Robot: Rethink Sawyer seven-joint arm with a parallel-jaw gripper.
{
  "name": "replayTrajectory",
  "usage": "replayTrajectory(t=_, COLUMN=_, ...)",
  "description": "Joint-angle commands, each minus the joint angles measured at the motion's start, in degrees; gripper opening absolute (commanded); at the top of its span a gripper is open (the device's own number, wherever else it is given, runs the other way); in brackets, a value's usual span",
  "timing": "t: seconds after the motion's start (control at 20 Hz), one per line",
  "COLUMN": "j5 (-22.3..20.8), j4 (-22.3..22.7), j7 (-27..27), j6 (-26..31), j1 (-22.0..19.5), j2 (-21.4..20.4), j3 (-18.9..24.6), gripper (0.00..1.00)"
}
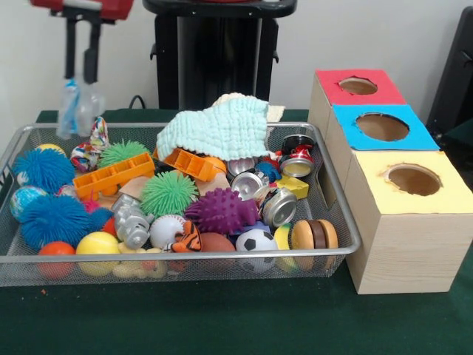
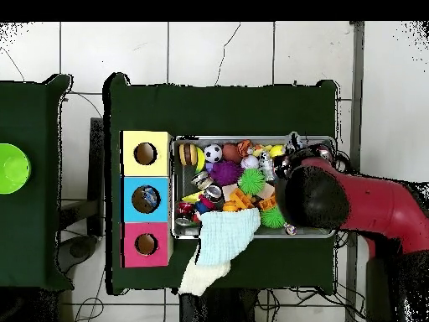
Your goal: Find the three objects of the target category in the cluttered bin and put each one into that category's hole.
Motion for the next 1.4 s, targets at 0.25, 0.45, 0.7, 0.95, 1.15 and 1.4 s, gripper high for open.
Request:
replayTrajectory(t=0.25, j5=10.6, j4=13.6, j7=21.5, j6=6.7, j1=12.4, j2=-6.4, j3=-9.5, gripper=0.00)
replayTrajectory(t=0.45, j5=13.6, j4=15.3, j7=24.4, j6=6.1, j1=17.4, j2=-6.7, j3=-13.0, gripper=0.00)
replayTrajectory(t=0.7, j5=16.9, j4=17.2, j7=28.6, j6=5.8, j1=24.3, j2=-7.5, j3=-16.8, gripper=0.00)
replayTrajectory(t=0.95, j5=19.4, j4=19.1, j7=32.1, j6=4.5, j1=29.7, j2=-7.9, j3=-19.2, gripper=0.00)
replayTrajectory(t=1.15, j5=19.8, j4=16.7, j7=39.2, j6=5.8, j1=37.3, j2=-7.3, j3=-22.5, gripper=0.00)
replayTrajectory(t=1.4, j5=20.2, j4=12.1, j7=45.6, j6=7.7, j1=44.3, j2=-4.0, j3=-26.1, gripper=0.00)
